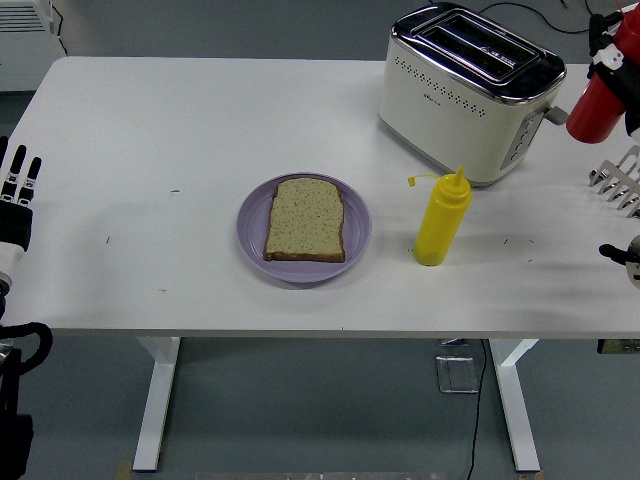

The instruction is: Pick up the cup,pour liquid into bread,place the cup on the desk

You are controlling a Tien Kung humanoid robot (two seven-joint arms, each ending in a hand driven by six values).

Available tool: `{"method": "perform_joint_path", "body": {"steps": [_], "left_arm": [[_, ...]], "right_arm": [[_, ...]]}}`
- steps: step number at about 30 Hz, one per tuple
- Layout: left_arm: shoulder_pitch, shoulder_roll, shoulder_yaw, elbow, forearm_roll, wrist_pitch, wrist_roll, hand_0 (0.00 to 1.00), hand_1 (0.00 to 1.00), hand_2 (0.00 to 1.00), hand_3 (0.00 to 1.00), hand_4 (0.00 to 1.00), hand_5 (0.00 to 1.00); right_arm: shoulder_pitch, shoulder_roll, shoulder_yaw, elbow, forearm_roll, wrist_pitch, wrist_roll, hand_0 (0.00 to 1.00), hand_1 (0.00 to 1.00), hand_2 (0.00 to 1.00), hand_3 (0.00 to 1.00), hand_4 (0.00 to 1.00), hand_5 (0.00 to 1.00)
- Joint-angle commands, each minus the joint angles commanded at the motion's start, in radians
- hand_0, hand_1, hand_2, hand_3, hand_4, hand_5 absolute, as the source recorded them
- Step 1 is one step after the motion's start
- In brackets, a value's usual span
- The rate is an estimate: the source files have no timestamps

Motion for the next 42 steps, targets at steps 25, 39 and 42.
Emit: {"method": "perform_joint_path", "body": {"steps": [25, 39, 42], "left_arm": [[0.008, -0.001, 0.015, 0.002, -0.002, 0.002, 0.0, 0.788, 0.736, 0.735, 0.694, 0.545, 0.998], [0.007, -0.001, 0.013, 0.002, -0.002, 0.002, 0.0, 0.788, 0.736, 0.735, 0.693, 0.545, 0.998], [0.006, -0.001, 0.012, 0.002, -0.002, 0.002, 0.0, 0.788, 0.736, 0.735, 0.693, 0.544, 0.998]], "right_arm": [[-0.098, 0.009, -0.106, -0.14, -0.006, -0.191, 0.136, 0.129, 0.122, 0.263, 0.376, 0.64, 0.144], [-0.058, 0.032, -0.275, -0.244, 0.149, -0.254, 0.269, 0.157, 0.132, 0.266, 0.375, 0.635, 0.145], [-0.046, 0.037, -0.3, -0.257, 0.16, -0.253, 0.271, 0.166, 0.136, 0.269, 0.375, 0.633, 0.147]]}}
